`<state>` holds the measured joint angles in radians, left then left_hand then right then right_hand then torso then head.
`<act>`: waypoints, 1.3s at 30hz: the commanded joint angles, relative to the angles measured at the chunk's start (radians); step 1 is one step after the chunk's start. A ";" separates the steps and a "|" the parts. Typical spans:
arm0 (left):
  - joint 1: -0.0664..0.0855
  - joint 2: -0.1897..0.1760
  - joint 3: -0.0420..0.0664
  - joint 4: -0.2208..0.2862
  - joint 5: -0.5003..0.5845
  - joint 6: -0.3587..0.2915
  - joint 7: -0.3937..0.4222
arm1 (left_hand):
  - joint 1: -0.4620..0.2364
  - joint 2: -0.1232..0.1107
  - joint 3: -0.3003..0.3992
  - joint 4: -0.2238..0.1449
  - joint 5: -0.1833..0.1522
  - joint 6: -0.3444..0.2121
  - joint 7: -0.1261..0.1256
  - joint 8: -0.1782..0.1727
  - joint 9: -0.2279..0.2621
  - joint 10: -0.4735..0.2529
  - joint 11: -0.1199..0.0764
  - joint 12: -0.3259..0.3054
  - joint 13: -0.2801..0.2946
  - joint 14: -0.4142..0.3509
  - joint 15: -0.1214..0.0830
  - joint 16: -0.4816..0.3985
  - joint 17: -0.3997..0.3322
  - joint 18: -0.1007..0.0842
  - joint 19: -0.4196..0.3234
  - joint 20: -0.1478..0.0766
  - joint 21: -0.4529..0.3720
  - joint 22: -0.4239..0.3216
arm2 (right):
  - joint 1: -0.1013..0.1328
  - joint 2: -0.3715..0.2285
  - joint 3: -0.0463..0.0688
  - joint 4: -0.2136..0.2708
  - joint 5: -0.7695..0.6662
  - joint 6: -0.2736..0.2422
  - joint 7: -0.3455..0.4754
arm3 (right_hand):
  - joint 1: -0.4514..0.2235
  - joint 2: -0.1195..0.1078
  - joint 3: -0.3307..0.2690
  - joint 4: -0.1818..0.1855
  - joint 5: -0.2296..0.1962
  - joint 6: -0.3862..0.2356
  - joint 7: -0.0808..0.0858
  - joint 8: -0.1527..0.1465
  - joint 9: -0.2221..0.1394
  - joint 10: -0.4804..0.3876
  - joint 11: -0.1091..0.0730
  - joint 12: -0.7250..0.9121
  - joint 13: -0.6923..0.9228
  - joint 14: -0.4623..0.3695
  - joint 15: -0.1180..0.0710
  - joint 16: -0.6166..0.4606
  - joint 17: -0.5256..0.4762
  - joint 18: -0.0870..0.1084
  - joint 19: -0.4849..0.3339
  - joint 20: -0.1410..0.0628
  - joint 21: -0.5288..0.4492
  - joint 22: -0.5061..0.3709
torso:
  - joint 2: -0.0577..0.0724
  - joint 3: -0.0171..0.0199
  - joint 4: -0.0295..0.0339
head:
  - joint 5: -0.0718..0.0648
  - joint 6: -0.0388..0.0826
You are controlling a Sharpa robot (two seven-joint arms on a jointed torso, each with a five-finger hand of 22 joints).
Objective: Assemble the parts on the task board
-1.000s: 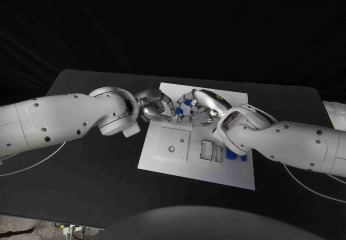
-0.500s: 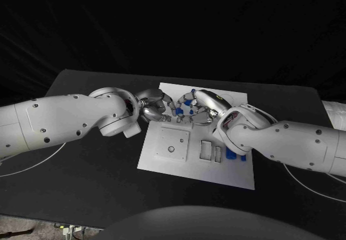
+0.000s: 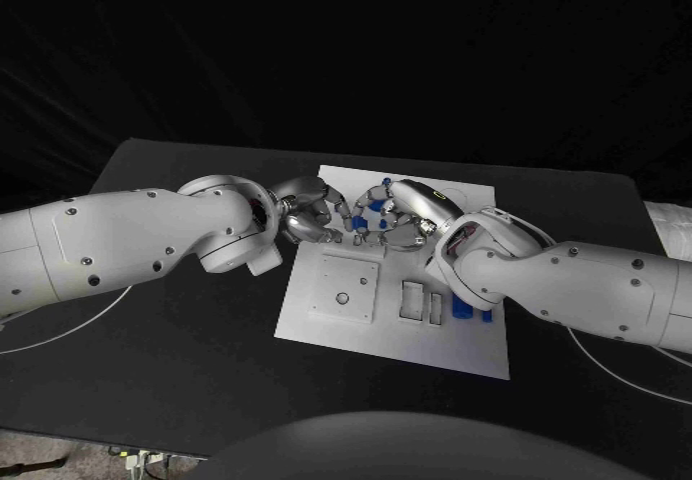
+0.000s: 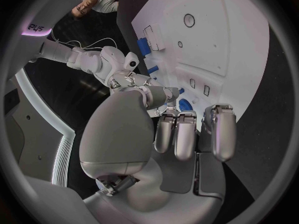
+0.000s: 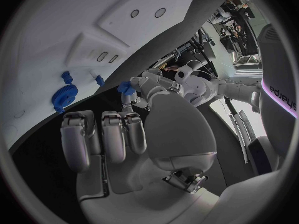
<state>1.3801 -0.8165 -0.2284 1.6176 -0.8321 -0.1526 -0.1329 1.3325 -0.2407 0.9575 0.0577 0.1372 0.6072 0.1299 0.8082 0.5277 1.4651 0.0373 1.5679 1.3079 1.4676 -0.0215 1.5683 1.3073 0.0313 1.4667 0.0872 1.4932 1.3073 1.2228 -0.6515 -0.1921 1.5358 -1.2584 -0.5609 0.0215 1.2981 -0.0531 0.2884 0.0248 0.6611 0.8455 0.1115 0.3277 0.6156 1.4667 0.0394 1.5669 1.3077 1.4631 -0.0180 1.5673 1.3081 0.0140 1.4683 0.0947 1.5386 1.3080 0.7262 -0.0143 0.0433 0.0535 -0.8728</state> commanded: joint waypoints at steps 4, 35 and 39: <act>0.000 0.006 0.001 0.005 -0.001 -0.015 0.022 | -0.007 0.005 0.008 0.000 -0.003 -0.005 0.001 -0.012 -0.007 0.106 0.008 0.003 0.263 0.103 0.009 0.003 0.264 -0.006 0.034 0.008 0.001 0.231 | -0.001 0.002 0.000 0.002 -0.008 0.021 -0.004 | -0.002 0.008 0.008 0.000 0.000 0.007 0.001 0.005 0.177 0.104 0.004 0.004 0.263 0.108 0.003 0.003 0.263 -0.002 0.071 0.000 -0.007 0.246 | 0.000 0.0003 0.0003 | -0.001 0.000; 0.000 -0.004 0.001 0.016 0.013 -0.035 0.047 | -0.002 -0.005 0.034 0.001 -0.006 0.084 0.026 -0.320 -0.247 0.106 0.033 0.003 0.263 0.103 0.033 0.003 0.264 -0.006 0.031 0.034 0.005 0.230 | -0.006 -0.003 0.000 -0.005 -0.004 0.023 -0.014 | -0.003 0.009 0.010 0.000 -0.004 0.009 0.001 0.006 0.180 0.104 0.004 0.004 0.263 0.108 0.004 0.003 0.263 -0.001 0.070 0.000 -0.008 0.246 | -0.001 0.0004 0.0003 | -0.005 0.000; 0.000 -0.006 0.001 0.018 0.013 -0.035 0.049 | -0.002 -0.005 0.033 0.001 -0.006 0.110 0.025 -0.344 -0.267 0.106 0.032 0.003 0.263 0.103 0.032 0.003 0.264 -0.006 0.032 0.034 0.006 0.230 | -0.007 -0.003 0.000 -0.007 -0.004 0.020 -0.014 | -0.003 0.009 0.010 0.000 -0.005 0.009 0.001 0.006 0.181 0.104 0.004 0.004 0.263 0.108 0.004 0.003 0.263 -0.001 0.070 0.000 -0.009 0.246 | -0.001 0.0005 0.0000 | -0.006 0.000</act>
<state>1.3791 -0.8238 -0.2289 1.6305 -0.8285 -0.1812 -0.1099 1.3326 -0.2406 0.9897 0.0616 0.1372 0.7130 0.1534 0.4663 0.2617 1.4668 0.0678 1.5679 1.3079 1.4657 0.0054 1.5683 1.3077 0.0312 1.4668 0.1126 1.4932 1.3073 1.2179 -0.6548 -0.1916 1.5291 -1.2576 -0.5570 0.0095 1.2959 -0.0516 0.2941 0.0250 0.6594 0.8469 0.1140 0.3294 0.6400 1.4667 0.0394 1.5669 1.3078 1.4631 -0.0180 1.5674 1.3077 0.0140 1.4682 0.0947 1.5353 1.3075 0.7257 -0.0137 0.0436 0.0480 -0.8728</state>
